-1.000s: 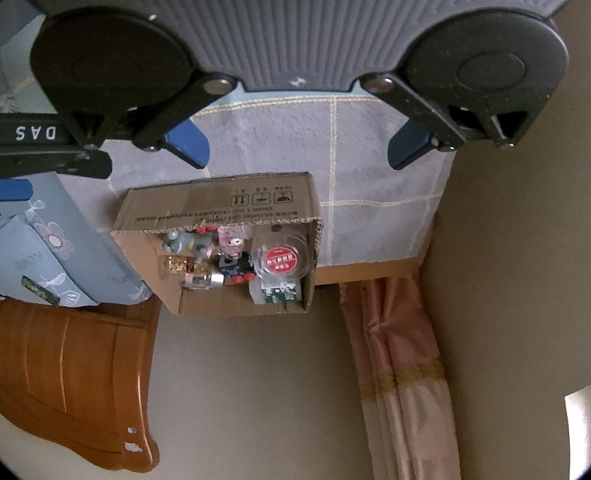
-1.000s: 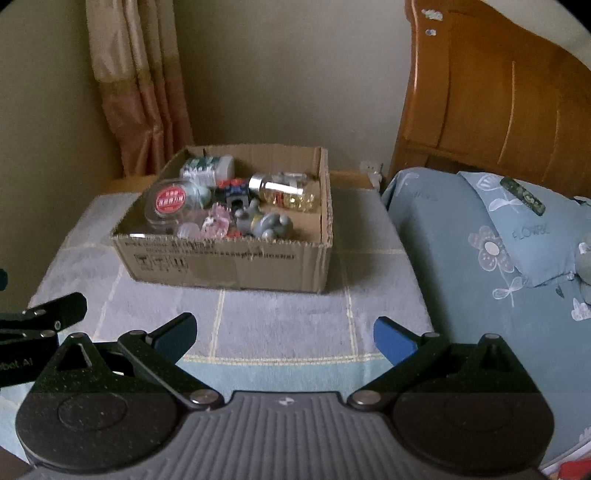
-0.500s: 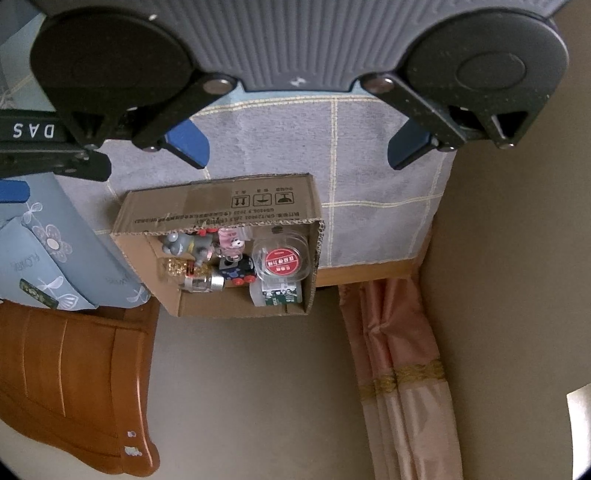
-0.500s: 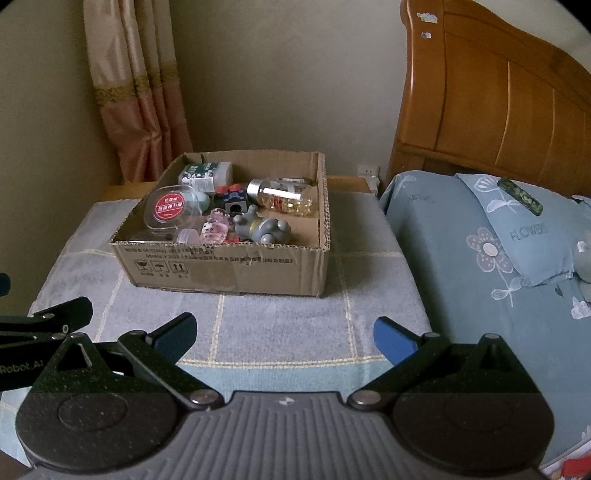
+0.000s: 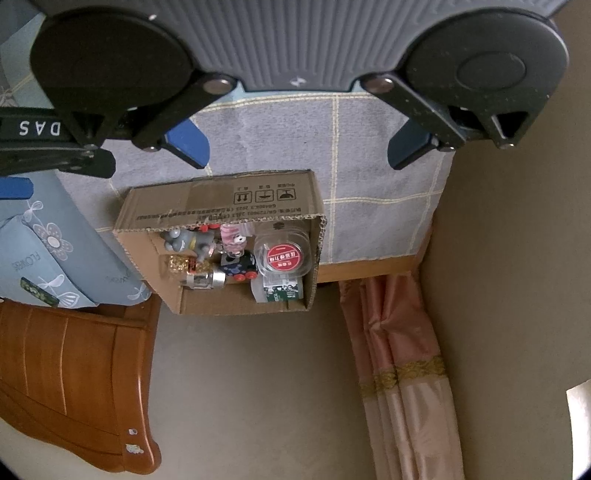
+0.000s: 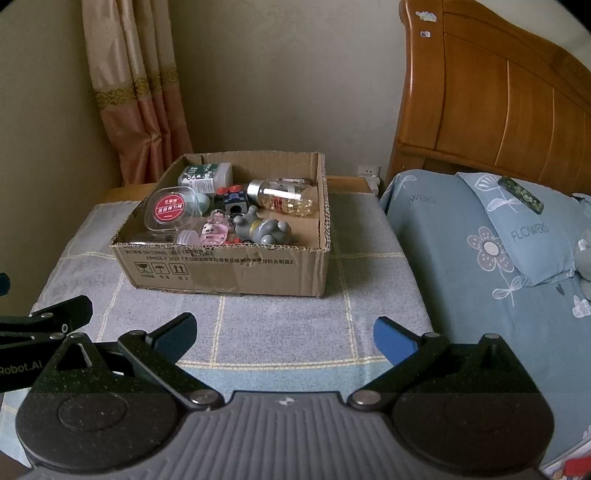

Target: Organize rigid objects

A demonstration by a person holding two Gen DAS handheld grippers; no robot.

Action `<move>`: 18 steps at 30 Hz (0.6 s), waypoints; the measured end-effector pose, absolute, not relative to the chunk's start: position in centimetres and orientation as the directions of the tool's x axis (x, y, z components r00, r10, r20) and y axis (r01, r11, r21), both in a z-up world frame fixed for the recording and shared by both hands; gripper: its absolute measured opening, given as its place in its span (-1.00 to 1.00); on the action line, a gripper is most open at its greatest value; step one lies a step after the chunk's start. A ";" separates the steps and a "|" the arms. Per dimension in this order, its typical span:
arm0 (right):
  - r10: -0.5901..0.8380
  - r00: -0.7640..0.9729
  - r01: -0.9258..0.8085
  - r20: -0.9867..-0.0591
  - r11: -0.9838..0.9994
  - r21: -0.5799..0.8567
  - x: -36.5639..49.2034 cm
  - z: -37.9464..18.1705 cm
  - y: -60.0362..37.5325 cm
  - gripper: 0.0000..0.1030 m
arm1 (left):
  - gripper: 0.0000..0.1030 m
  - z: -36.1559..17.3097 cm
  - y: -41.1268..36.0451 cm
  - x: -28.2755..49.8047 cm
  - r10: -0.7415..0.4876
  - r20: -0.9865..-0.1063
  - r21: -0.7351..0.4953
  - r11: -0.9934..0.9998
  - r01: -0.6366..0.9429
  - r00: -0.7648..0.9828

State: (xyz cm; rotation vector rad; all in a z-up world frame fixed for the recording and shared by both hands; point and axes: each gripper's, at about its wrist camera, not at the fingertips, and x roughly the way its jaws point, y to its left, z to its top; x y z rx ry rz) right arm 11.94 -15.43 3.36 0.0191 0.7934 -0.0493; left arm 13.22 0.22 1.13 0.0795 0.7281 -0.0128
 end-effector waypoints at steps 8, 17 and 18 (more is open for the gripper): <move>-0.038 0.700 0.050 -0.713 0.999 -0.004 12.0 3.4 -15.4 1.00 | 0.99 1.2 0.2 13.2 0.020 -0.666 0.072 0.997 0.037 0.746; -0.038 0.701 0.050 -0.712 0.999 -0.004 11.9 3.3 -15.4 1.00 | 0.99 1.2 0.2 13.2 0.022 -0.665 0.072 0.997 0.035 0.746; -0.037 0.700 0.050 -0.713 0.999 -0.003 12.0 3.4 -15.4 1.00 | 0.99 1.2 0.2 13.2 0.021 -0.665 0.071 0.997 0.035 0.746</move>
